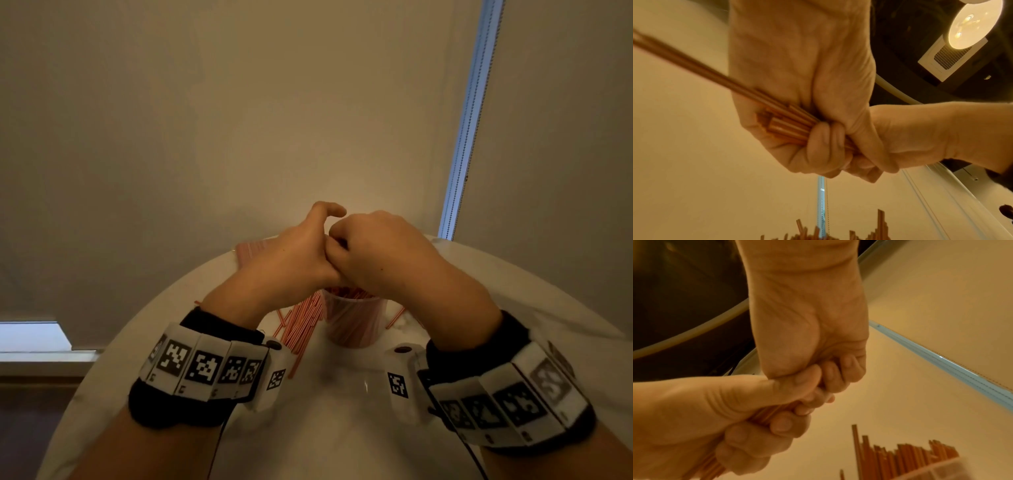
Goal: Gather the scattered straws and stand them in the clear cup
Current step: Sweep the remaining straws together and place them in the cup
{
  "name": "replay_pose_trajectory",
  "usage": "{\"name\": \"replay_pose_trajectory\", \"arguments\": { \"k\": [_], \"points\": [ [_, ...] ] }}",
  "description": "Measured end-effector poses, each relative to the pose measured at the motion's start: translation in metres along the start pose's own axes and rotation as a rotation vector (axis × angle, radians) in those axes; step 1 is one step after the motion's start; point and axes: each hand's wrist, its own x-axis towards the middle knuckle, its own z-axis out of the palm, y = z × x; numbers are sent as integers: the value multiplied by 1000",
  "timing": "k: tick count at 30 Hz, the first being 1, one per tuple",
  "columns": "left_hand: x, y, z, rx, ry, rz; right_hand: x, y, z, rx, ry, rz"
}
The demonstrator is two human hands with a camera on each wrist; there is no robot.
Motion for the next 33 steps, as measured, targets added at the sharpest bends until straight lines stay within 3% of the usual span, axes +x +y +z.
{"name": "replay_pose_trajectory", "arguments": {
  "k": [3,5,10,14,17,19,23,28,30,33],
  "points": [
    [-4,3,-10,-53,-73,10,2,11,-8,35,-14,0],
    [-8,4,-20,-121,-51,-3,0,25,-17,92,36,37],
    [-9,8,-26,-294,306,-66,-8,47,-37,159,249,98],
    [1,18,5,-567,280,-73,-4,29,-25,163,259,92],
    [5,11,15,-515,366,-76,-1,20,-18,171,270,104],
    [6,1,12,-487,411,-93,0,20,-17,284,254,115],
    [8,-10,1,-648,544,-157,-1,23,-22,529,278,203],
    [9,-4,7,-800,449,-123,-4,18,-21,859,177,140],
    [9,0,10,-734,402,-113,-4,19,-24,864,248,106],
    [9,-2,8,-492,427,-96,-5,27,-30,686,414,113]
  ]
}}
